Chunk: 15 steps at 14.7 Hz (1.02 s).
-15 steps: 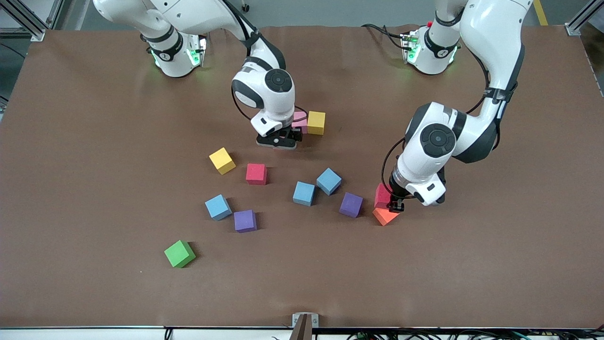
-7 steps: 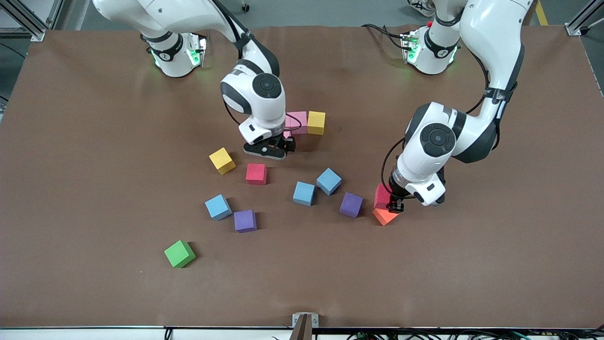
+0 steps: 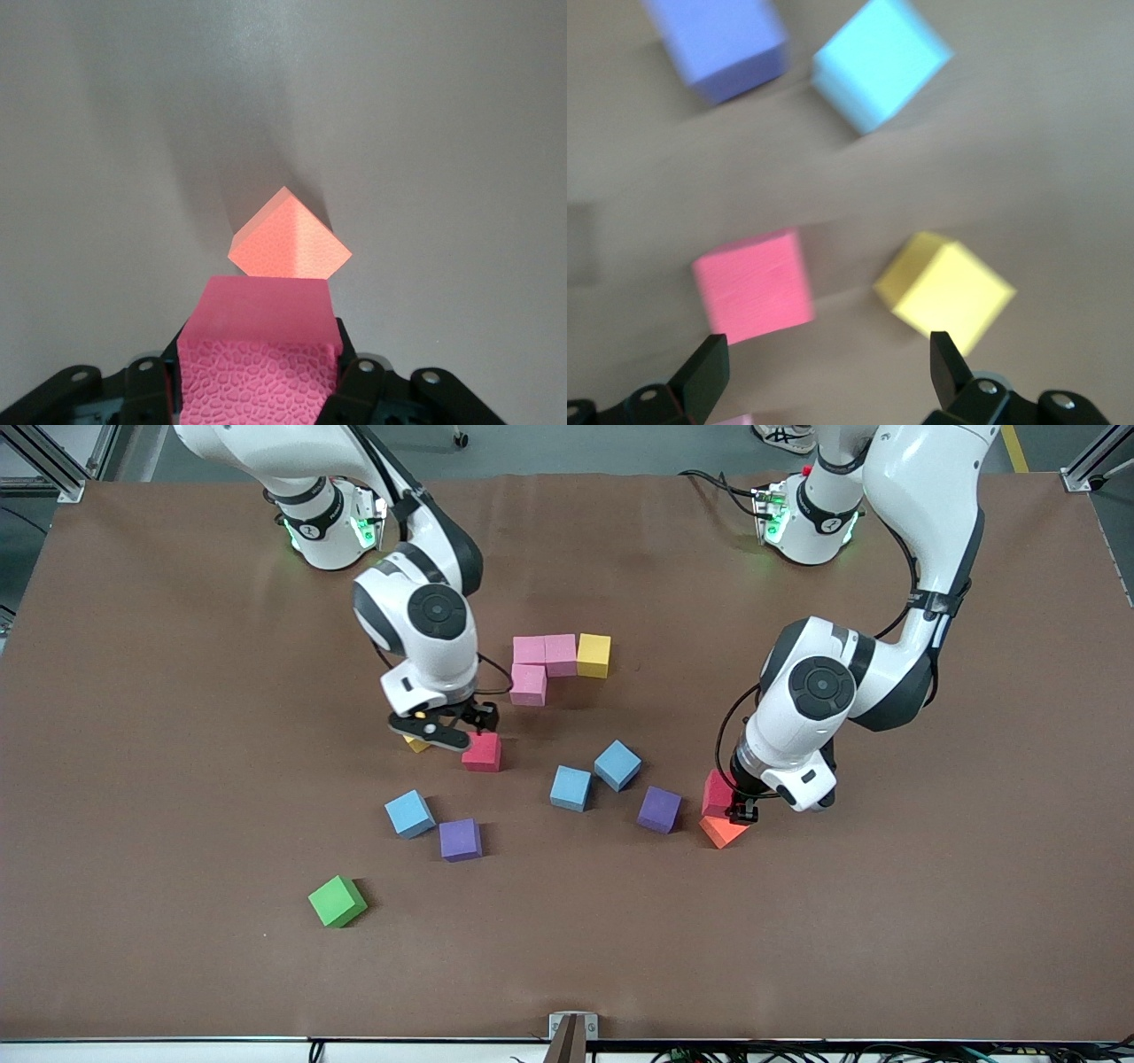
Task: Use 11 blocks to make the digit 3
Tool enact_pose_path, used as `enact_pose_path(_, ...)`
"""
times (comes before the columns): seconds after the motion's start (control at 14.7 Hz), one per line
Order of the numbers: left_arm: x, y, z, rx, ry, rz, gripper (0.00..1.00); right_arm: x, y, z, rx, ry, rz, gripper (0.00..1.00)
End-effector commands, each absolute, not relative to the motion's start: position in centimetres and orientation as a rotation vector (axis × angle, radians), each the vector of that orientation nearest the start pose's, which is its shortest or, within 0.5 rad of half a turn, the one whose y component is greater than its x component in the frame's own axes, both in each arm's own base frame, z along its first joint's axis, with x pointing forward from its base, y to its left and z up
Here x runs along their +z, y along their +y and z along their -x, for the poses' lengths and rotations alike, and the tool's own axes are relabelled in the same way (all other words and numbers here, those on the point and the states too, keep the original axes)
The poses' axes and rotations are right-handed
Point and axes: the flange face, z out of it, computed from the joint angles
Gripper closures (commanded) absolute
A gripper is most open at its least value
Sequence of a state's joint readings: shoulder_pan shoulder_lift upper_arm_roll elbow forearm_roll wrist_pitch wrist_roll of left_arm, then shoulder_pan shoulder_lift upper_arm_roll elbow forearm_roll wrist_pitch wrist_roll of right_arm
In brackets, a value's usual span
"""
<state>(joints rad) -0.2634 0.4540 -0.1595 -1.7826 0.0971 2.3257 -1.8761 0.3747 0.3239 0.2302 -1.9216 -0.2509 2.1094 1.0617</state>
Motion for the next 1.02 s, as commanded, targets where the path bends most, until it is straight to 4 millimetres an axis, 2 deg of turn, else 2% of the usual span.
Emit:
enact_pose_path(0.0,31.4,-26.5,-61.2,-0.086,-2.105,2.455,0.66,35.9,28.9,-53.4,0.031,0.66,3.274,0.0)
enact_pose_path(0.14,31.4,-26.5,-61.2,-0.091,-2.102,2.457,0.66,38.1,27.1,-54.7,0.072,0.74,3.296,0.0)
enact_pose_path(0.27,31.4,-26.7,-61.1,-0.089,-2.098,2.46,0.66,40.5,23.4,-57.0,0.094,0.868,3.284,0.0)
enact_pose_path(0.41,31.4,-26.6,-61.1,-0.09,-2.1,2.458,0.66,40.8,19.6,-58.4,0.124,0.923,3.276,0.0)
enact_pose_path(0.48,31.4,-26.7,-61.1,-0.09,-2.098,2.46,0.66,40.8,18.3,-58.8,0.144,0.852,3.293,0.0)
enact_pose_path(0.55,31.3,-26.6,-61.1,-0.091,-2.097,2.458,0.66,40.8,17.9,-59.0,0.151,0.811,3.303,0.0)
enact_pose_path(0.82,31.3,-26.6,-61.1,-0.092,-2.098,2.459,0.66,40.8,14.2,-59.5,0.218,0.941,3.276,0.0)
enact_pose_path(0.96,30.8,-26.7,-61.1,-0.087,-2.092,2.458,0.66,40.7,13.9,-59.7,0.209,1.026,3.247,0.0)
